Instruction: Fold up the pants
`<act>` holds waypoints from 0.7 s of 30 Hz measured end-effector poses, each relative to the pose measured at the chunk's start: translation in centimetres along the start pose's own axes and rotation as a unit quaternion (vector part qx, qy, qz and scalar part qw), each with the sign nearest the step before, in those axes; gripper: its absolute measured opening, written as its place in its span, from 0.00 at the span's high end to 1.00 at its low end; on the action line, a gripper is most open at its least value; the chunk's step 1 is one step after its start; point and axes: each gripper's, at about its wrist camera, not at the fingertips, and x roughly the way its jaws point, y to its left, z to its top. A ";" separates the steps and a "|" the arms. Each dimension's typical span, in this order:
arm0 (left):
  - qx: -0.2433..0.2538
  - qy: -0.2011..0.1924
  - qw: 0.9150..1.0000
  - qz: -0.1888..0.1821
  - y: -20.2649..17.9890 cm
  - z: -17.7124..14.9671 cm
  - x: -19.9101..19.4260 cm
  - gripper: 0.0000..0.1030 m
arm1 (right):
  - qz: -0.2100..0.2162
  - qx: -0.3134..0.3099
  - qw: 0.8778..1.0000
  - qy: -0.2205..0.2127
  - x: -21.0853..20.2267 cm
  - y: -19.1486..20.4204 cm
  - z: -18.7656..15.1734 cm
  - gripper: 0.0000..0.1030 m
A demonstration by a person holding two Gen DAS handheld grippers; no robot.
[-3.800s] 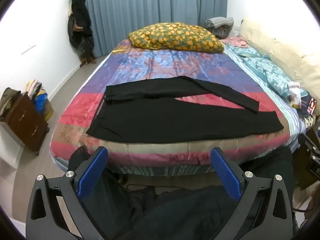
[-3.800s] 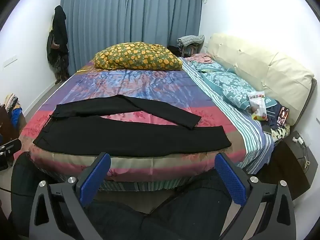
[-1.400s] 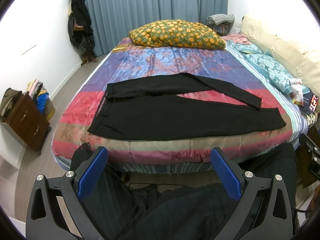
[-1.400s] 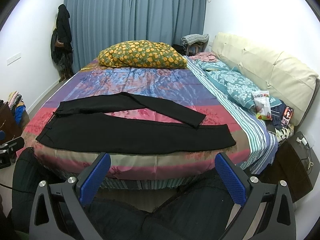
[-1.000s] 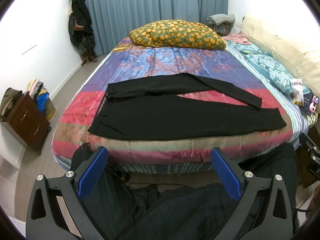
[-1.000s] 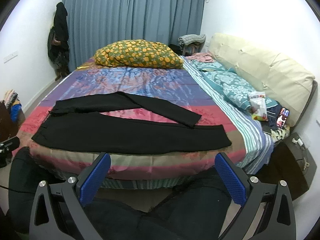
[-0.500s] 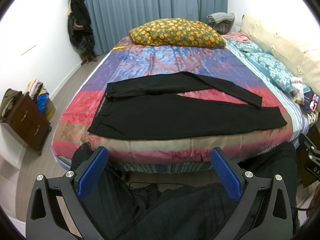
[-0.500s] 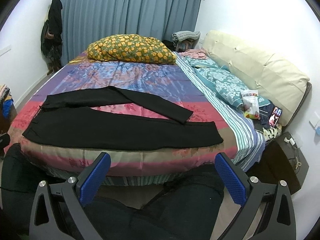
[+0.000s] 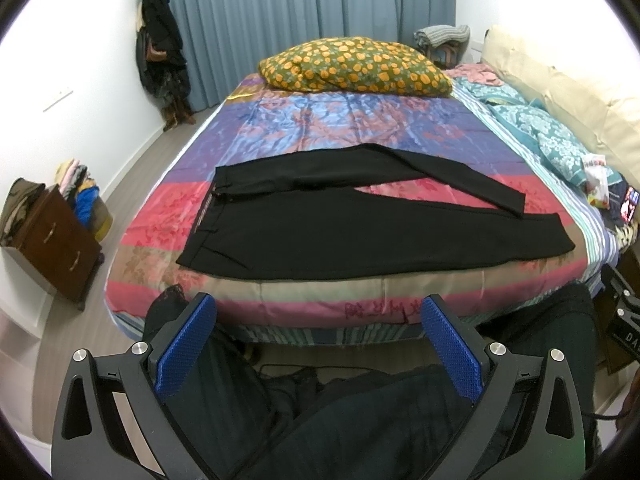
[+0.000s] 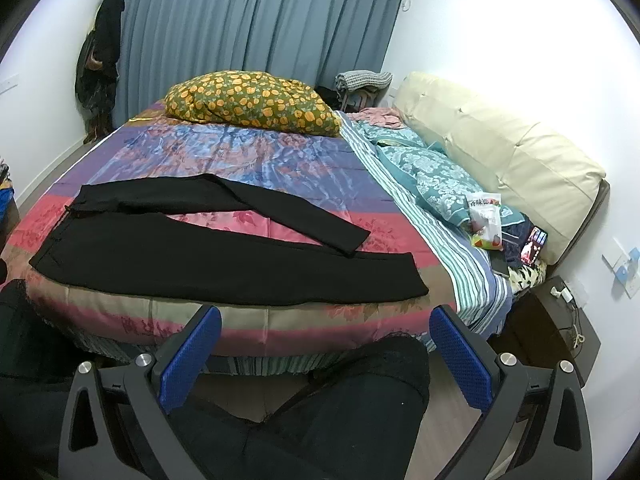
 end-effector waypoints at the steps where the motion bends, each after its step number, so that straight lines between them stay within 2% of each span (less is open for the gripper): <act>1: 0.000 0.000 1.000 -0.001 0.0 0.0 0.0 0.01 | 0.000 0.001 1.000 0.001 0.1 0.0 0.0 0.00; 16: 0.015 0.011 1.000 -0.001 -0.6 -0.1 0.2 0.01 | -0.006 0.001 1.000 0.005 0.2 -0.1 -0.2 0.00; 21: 0.008 0.019 1.000 -0.004 -0.4 -0.1 0.5 0.01 | -0.051 -0.022 0.998 0.004 0.3 0.1 -0.2 0.00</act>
